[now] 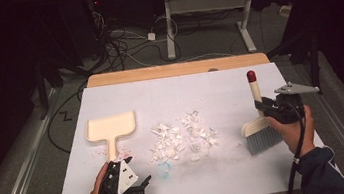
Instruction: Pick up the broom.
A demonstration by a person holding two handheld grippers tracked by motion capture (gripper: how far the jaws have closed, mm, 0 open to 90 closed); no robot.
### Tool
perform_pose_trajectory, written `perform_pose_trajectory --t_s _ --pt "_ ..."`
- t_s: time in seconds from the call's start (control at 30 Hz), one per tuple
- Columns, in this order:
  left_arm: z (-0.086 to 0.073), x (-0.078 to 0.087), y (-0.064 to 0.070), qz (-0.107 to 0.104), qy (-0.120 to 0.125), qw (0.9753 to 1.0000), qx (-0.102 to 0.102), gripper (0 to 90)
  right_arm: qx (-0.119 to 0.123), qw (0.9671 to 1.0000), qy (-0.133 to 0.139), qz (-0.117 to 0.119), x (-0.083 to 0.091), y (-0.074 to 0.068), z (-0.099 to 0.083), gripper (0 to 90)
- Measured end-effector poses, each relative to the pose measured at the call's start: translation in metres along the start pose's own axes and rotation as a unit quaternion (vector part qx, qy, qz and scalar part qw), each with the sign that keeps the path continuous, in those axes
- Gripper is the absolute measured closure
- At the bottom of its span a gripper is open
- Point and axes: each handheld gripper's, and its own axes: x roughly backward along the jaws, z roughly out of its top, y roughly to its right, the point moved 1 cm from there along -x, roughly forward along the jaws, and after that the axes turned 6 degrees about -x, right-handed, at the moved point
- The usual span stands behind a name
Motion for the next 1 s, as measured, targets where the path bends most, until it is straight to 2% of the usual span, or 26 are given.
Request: perform_pose_trajectory --t_s 0.07,0.13,0.17,0.2,0.23,0.27,0.3,0.33,0.37,0.43,0.47,0.5,0.57,0.6,0.67,0.7,0.73,0.77,0.8,0.83,0.87,0.93,1.0 --pt "0.011 0.001 0.000 -0.009 0.021 0.9996 0.019 18.3 0.004 0.9997 0.021 0.006 0.012 -0.006 0.005 71.5" --pt "0.017 0.000 0.001 -0.014 0.028 0.9993 0.019 18.3 0.009 0.9993 0.035 0.009 0.017 -0.011 0.007 71.6" --pt "0.029 -0.001 0.006 -0.016 0.036 0.9992 0.011 18.4 0.013 0.9992 0.037 0.012 0.019 -0.014 0.008 71.6" --pt "0.029 -0.001 0.006 -0.016 0.036 0.9992 0.011 18.8 0.013 0.9992 0.037 0.012 0.019 -0.014 0.008 71.6" --pt "0.041 -0.003 0.009 -0.028 0.045 0.9985 0.011 19.1 0.016 0.9988 0.045 0.014 0.022 -0.020 0.010 71.6" --pt "0.041 -0.003 0.009 -0.028 0.045 0.9985 0.011 19.2 0.018 0.9986 0.046 0.016 0.024 -0.022 0.010 71.6" --pt "0.057 -0.007 0.014 -0.036 0.059 0.9975 0.009 19.4 0.021 0.9984 0.049 0.018 0.025 -0.025 0.011 71.6" --pt "0.065 -0.009 0.018 -0.048 0.067 0.9966 0.007 19.5 0.021 0.9981 0.054 0.021 0.027 -0.028 0.012 71.6" --pt "0.065 -0.009 0.018 -0.048 0.067 0.9966 0.007 19.5 0.021 0.9981 0.054 0.021 0.027 -0.028 0.012 71.6" --pt "0.086 -0.014 0.025 -0.058 0.085 0.9947 0.000 19.6 0.028 0.9975 0.058 0.031 0.031 -0.034 0.014 71.6" --pt "0.105 -0.019 0.030 -0.068 0.098 0.9928 -0.005 20.0 0.034 0.9965 0.067 0.036 0.035 -0.041 0.015 71.6" --pt "0.114 -0.023 0.033 -0.073 0.105 0.9917 -0.007 20.1 0.037 0.9961 0.069 0.039 0.037 -0.044 0.016 71.6" --pt "0.128 -0.031 0.039 -0.082 0.113 0.9902 -0.008 20.5 0.039 0.9951 0.077 0.047 0.040 -0.049 0.016 71.6" --pt "0.128 -0.031 0.039 -0.082 0.113 0.9902 -0.008 20.6 0.045 0.9947 0.076 0.052 0.041 -0.053 0.017 71.6" --pt "0.146 -0.041 0.046 -0.095 0.121 0.9881 -0.005 20.7 0.046 0.9939 0.081 0.058 0.043 -0.058 0.017 71.6" --pt "0.153 -0.046 0.049 -0.098 0.124 0.9874 -0.004 21.3 0.055 0.9927 0.083 0.067 0.046 -0.066 0.017 71.6" --pt "0.164 -0.053 0.053 -0.110 0.133 0.9849 0.011 22.2 0.056 0.9922 0.087 0.069 0.047 -0.069 0.017 71.5" --pt "0.169 -0.057 0.055 -0.117 0.135 0.9838 0.018 22.7 0.057 0.9917 0.089 0.073 0.049 -0.074 0.017 71.5" --pt "0.169 -0.057 0.055 -0.117 0.135 0.9838 0.018 22.8 0.057 0.9917 0.089 0.073 0.049 -0.074 0.017 71.5" --pt "0.175 -0.061 0.058 -0.122 0.140 0.9823 0.021 23.1 0.067 0.9901 0.095 0.079 0.051 -0.084 0.017 71.5" --pt "0.182 -0.067 0.062 -0.119 0.141 0.9825 0.026 24.2 0.071 0.9896 0.097 0.080 0.052 -0.087 0.016 71.5" --pt "0.187 -0.072 0.063 -0.129 0.143 0.9804 0.040 26.5 0.083 0.9879 0.100 0.085 0.053 -0.097 0.014 71.5" --pt "0.189 -0.076 0.063 -0.129 0.144 0.9799 0.050 31.6 0.093 0.9862 0.100 0.094 0.054 -0.107 0.013 71.5"
